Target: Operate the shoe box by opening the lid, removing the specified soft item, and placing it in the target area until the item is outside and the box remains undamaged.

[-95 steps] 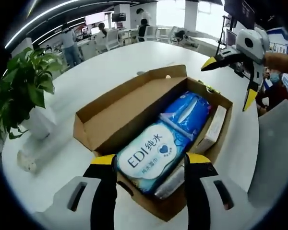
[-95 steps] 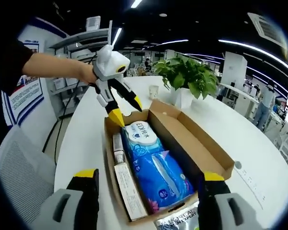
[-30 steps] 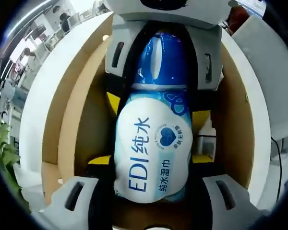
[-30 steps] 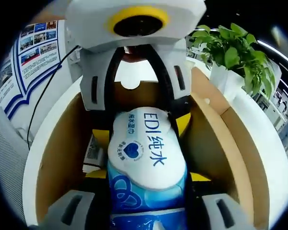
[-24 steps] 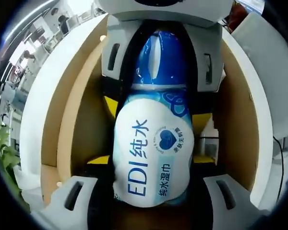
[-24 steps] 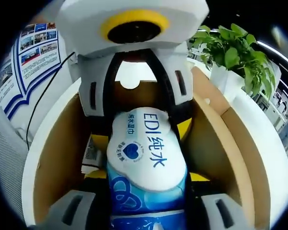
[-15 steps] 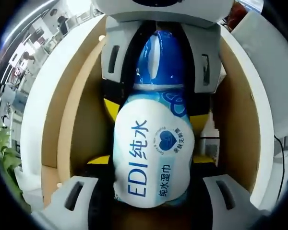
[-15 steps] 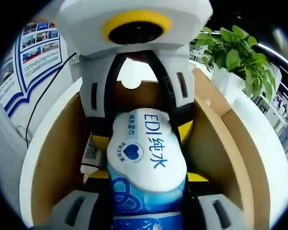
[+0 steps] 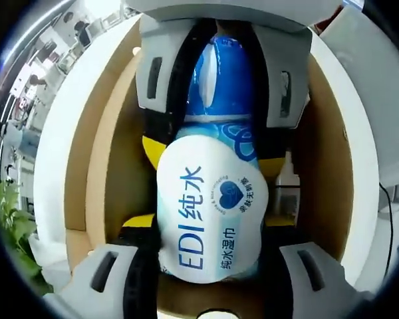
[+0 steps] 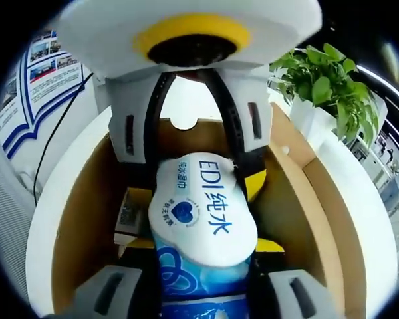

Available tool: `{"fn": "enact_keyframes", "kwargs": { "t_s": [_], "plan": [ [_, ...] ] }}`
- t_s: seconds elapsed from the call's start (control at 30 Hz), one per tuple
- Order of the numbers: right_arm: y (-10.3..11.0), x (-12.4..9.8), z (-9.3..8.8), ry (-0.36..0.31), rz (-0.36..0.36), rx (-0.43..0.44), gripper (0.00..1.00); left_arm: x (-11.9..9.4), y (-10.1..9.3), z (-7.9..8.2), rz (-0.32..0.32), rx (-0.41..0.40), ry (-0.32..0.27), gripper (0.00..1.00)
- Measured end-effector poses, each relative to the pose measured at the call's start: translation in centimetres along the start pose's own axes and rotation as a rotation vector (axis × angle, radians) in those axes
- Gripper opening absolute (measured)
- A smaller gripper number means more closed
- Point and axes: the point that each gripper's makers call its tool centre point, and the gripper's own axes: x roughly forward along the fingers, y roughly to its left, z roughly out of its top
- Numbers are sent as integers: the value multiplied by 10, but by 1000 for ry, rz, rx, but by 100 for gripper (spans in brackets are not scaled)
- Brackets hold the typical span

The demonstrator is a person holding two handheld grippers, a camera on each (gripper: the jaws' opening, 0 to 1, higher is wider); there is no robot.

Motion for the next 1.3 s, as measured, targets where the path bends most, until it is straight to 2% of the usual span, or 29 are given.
{"fn": "enact_keyframes", "kwargs": {
  "t_s": [0.47,0.83,1.03,1.3],
  "plan": [
    [-4,-30,24,-43,-19,-26,45,-33,4,14,25,17,7,59],
    [-7,-64,42,-64,-51,-41,45,-67,7,35,58,52,17,59],
    [-10,-86,50,-68,-75,-52,45,-85,10,51,83,70,12,59],
    [-10,-119,47,-66,-83,-72,45,-99,6,81,99,72,-16,58]
  ]
}}
